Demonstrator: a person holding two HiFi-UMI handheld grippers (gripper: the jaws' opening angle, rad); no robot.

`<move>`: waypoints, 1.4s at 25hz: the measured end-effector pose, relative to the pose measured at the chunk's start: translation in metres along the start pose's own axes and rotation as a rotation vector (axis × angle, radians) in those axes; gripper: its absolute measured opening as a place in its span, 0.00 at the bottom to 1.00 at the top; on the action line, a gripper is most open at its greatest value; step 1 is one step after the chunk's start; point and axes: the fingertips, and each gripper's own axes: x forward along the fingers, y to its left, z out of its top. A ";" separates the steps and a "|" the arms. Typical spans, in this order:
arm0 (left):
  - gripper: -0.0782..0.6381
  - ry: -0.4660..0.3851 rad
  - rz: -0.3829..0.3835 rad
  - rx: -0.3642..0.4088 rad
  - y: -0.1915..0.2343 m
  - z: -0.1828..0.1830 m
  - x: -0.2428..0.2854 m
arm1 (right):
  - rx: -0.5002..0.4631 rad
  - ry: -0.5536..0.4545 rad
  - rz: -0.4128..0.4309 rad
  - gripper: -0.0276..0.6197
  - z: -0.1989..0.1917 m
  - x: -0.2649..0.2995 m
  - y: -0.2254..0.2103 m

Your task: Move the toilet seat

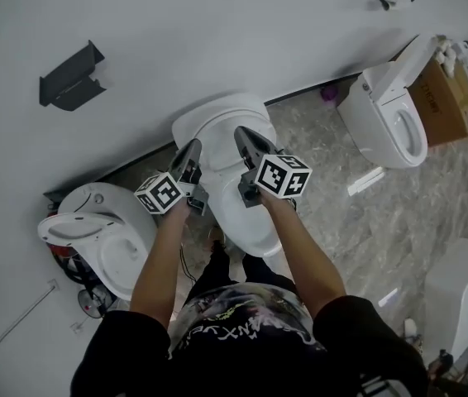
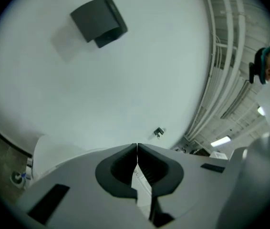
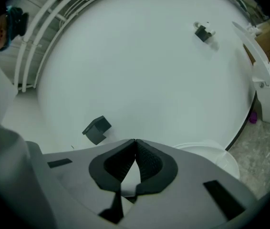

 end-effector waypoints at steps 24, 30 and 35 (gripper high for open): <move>0.14 0.080 -0.265 0.871 -0.224 0.069 -0.075 | -0.764 -0.086 0.080 0.05 0.086 -0.128 0.175; 0.14 0.061 -0.264 0.919 -0.238 0.078 -0.084 | -0.796 -0.171 0.110 0.05 0.098 -0.136 0.192; 0.14 0.056 -0.261 0.923 -0.240 0.081 -0.082 | -0.811 -0.170 0.112 0.05 0.096 -0.137 0.196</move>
